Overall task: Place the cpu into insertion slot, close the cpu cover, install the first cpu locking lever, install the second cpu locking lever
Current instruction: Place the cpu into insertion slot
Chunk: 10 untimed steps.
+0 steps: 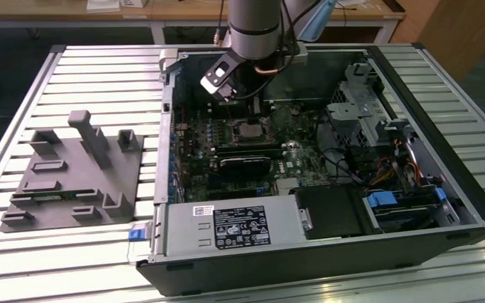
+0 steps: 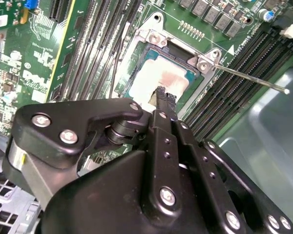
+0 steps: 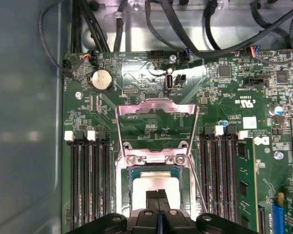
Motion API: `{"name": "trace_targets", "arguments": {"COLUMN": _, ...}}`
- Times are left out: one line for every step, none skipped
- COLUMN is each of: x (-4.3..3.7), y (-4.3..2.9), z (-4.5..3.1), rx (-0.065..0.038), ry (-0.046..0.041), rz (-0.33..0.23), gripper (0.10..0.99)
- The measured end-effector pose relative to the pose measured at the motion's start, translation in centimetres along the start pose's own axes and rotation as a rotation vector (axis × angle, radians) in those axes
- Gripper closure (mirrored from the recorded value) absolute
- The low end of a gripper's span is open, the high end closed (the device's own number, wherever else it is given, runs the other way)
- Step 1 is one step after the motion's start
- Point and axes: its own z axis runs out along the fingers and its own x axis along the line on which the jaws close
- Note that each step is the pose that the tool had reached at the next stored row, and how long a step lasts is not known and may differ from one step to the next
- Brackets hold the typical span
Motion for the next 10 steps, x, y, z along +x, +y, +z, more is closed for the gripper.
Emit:
{"name": "trace_targets", "arguments": {"x": 0.00, "y": 0.01, "z": -0.17, "rx": 0.000, "ry": -0.0001, "rz": 0.000, "gripper": 0.980}}
{"name": "trace_targets", "arguments": {"x": 0.01, "y": 0.02, "z": -0.34, "rx": 0.000, "ry": -0.0002, "rz": 0.000, "gripper": 0.980}}
{"name": "trace_targets", "arguments": {"x": 0.01, "y": 0.04, "z": -0.54, "rx": 0.000, "ry": -0.0001, "rz": 0.000, "gripper": 0.980}}
{"name": "trace_targets", "arguments": {"x": 0.01, "y": 0.06, "z": -0.74, "rx": 0.000, "ry": 0.0000, "rz": 0.000, "gripper": 0.980}}
{"name": "trace_targets", "arguments": {"x": 0.01, "y": 0.07, "z": -0.95, "rx": 0.000, "ry": 0.0000, "rz": 0.000, "gripper": 0.980}}
{"name": "trace_targets", "arguments": {"x": 0.02, "y": 0.09, "z": -1.15, "rx": 0.000, "ry": 0.0000, "rz": 0.000, "gripper": 0.980}}
{"name": "trace_targets", "arguments": {"x": 0.02, "y": 0.10, "z": -1.35, "rx": 0.000, "ry": 0.0000, "rz": 0.000, "gripper": 0.980}}
{"name": "trace_targets", "arguments": {"x": 0.02, "y": 0.12, "z": -1.54, "rx": -0.001, "ry": 0.0000, "rz": 0.000, "gripper": 0.980}}
{"name": "trace_targets", "arguments": {"x": 0.02, "y": 0.13, "z": -1.69, "rx": -0.001, "ry": 0.0000, "rz": 0.000, "gripper": 0.980}}
{"name": "trace_targets", "arguments": {"x": 0.02, "y": 0.13, "z": -1.79, "rx": -0.001, "ry": -0.0001, "rz": 0.000, "gripper": 0.980}}
